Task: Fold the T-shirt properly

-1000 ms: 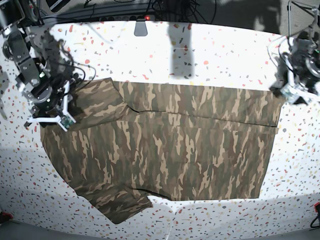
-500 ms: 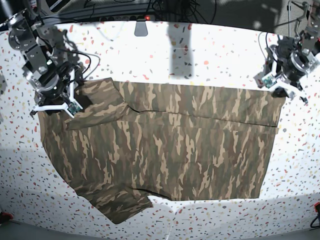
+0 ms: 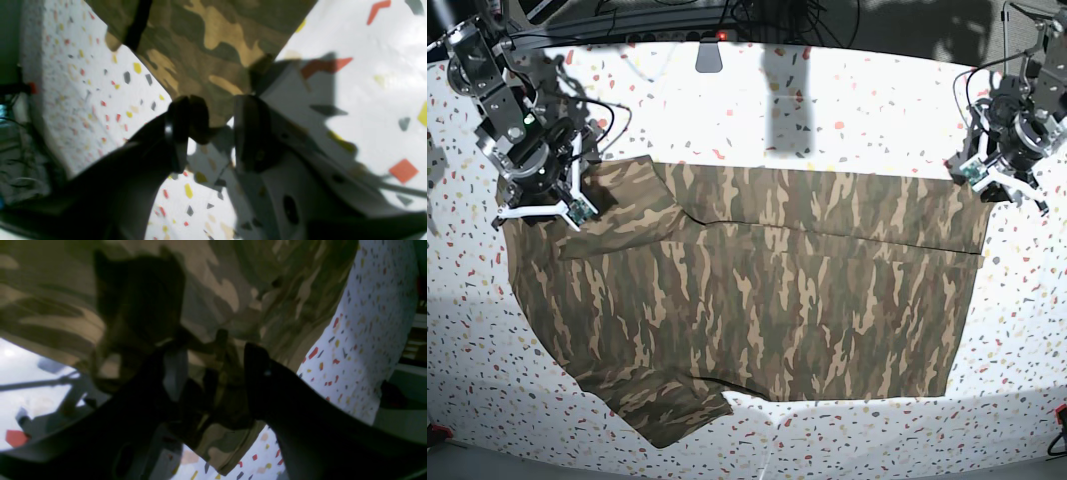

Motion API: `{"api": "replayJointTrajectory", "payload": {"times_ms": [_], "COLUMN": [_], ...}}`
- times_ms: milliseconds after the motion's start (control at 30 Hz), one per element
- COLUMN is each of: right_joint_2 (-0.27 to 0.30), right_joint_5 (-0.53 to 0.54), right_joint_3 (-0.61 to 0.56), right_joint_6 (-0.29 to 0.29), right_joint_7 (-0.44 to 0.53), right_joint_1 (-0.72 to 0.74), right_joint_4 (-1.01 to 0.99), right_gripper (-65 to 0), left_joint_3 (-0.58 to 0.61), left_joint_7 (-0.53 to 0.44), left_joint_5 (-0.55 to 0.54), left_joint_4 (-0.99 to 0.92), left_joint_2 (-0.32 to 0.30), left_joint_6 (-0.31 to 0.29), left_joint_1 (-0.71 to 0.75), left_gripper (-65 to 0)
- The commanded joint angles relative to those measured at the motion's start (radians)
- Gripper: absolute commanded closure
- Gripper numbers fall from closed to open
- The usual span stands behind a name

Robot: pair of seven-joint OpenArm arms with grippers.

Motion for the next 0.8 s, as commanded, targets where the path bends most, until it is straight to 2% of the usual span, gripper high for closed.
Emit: {"api": "replayJointTrajectory", "payload": {"times_ms": [0, 100, 200, 433, 700, 767], "right_joint_2": [0.019, 0.019, 0.019, 0.017, -0.035, -0.039], "right_joint_5": [-0.006, -0.005, -0.005, -0.005, -0.002, -0.002], "right_joint_3": [0.012, 0.012, 0.012, 0.012, 0.012, 0.012], "right_joint_6": [-0.013, -0.013, -0.013, -0.013, -0.012, -0.012], "right_joint_7": [0.011, 0.011, 0.011, 0.011, 0.009, -0.008], "right_joint_1": [0.011, 0.012, 0.011, 0.011, 0.011, 0.011], "right_joint_4": [0.02, 0.024, 0.024, 0.024, 0.026, 0.034], "right_gripper": [-28.0, -28.0, -28.0, -28.0, -28.0, -28.0], "left_joint_3": [0.024, 0.1, 0.126, 0.125, 0.125, 0.125], "left_joint_7": [0.001, 0.038, 0.045, 0.061, 0.042, 0.043], "left_joint_5": [0.028, 0.077, 0.093, 0.117, 0.08, 0.08], "left_joint_4": [0.006, 0.006, 0.006, 0.006, 0.001, -0.015], "left_joint_2": [-0.016, -0.019, -0.019, -0.089, -0.083, -0.083], "left_joint_6": [-0.001, 0.007, 0.056, 0.059, 0.059, 0.058], "left_joint_1": [0.003, 0.002, -0.003, -0.001, -0.037, -0.045], "left_gripper": [-21.5, -21.5, -21.5, -21.5, -21.1, -16.4]}}
